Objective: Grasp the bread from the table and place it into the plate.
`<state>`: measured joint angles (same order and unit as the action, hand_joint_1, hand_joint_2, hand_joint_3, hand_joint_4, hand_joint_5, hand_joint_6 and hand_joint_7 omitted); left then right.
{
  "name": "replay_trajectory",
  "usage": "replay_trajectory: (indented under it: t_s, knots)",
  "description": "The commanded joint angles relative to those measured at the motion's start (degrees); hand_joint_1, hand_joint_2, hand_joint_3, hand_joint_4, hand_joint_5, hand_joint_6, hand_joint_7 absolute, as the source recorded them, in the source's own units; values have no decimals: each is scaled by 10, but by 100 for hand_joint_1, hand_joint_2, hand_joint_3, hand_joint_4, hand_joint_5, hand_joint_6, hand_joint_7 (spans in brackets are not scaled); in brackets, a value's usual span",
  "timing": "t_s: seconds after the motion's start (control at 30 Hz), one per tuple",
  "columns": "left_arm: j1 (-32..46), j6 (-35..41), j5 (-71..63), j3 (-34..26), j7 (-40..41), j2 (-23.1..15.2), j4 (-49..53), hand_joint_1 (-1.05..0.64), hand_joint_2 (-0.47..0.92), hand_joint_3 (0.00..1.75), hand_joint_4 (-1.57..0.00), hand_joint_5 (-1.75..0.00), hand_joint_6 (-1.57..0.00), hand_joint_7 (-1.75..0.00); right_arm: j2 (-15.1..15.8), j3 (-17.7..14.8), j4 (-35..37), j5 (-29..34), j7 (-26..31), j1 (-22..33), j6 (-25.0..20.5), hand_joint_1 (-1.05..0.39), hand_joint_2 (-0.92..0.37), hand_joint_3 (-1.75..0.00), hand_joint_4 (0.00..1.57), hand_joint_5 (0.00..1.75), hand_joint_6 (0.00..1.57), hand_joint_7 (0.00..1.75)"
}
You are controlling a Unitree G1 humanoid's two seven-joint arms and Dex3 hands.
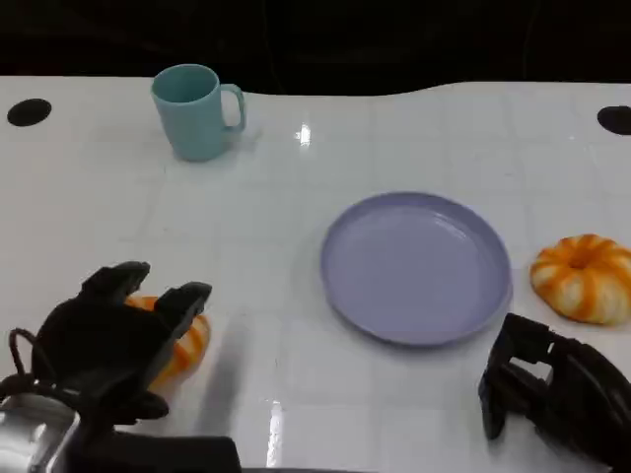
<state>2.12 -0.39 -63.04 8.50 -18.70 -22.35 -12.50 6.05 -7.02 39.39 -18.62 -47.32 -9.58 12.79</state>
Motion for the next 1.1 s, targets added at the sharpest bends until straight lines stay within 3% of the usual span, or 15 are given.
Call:
replay_trajectory:
  t_s: [0.03,0.3,0.53,0.73,0.77,0.87,0.9,0.93,0.97,1.03,1.1]
  knots:
    - [-50,22,1,25,10,-11,83,-36,81,0,-2,-8,-15,0,7,-3,-6,-1,-1,4,1,-58,-92,-27,72,175,58,164]
    - [-139,39,31,73,-2,-17,221,-38,83,1,0,-5,-11,-1,6,-4,-5,1,2,4,1,-58,-92,-26,72,175,58,163]
    - [-181,16,81,100,49,-18,328,-34,83,1,-7,-6,-20,-3,5,-3,-13,2,7,9,-3,-59,-92,-25,73,175,60,163]
    - [-182,-16,115,107,113,-25,362,-27,91,10,-19,-9,-32,-3,5,-4,-15,0,5,10,-4,-59,-92,-26,73,175,61,161]
    - [-179,-29,129,99,138,-23,368,-26,91,13,-26,-12,-36,-4,5,-5,-14,-2,3,9,-5,-59,-92,-25,73,175,61,161]
    - [-176,-50,156,93,180,-21,382,-20,70,69,-49,-19,-53,-1,6,-6,-13,-5,-1,9,-8,-58,-92,-25,73,175,62,161]
    - [-175,-75,166,87,228,-19,398,-19,68,79,-59,-33,-64,-6,6,-6,-13,-2,1,9,-4,-58,-92,-25,73,175,62,161]
    - [-174,-96,174,83,266,-17,411,-17,66,96,-68,-79,-84,-19,6,-5,-13,0,2,9,-2,-59,-92,-25,73,175,62,161]
    - [-175,-111,180,82,294,-16,423,-16,64,107,-71,-112,-96,-28,7,-5,-13,1,3,10,0,-59,-92,-26,73,175,62,161]
    - [-179,-125,186,87,319,-18,439,-15,63,113,-72,-129,-103,-32,7,-5,-14,2,3,10,0,-59,-92,-26,73,175,62,161]
    - [-183,-132,188,91,330,-20,449,-15,63,115,-72,-134,-104,-34,6,-5,-14,2,3,10,0,-59,-92,-26,73,175,62,162]
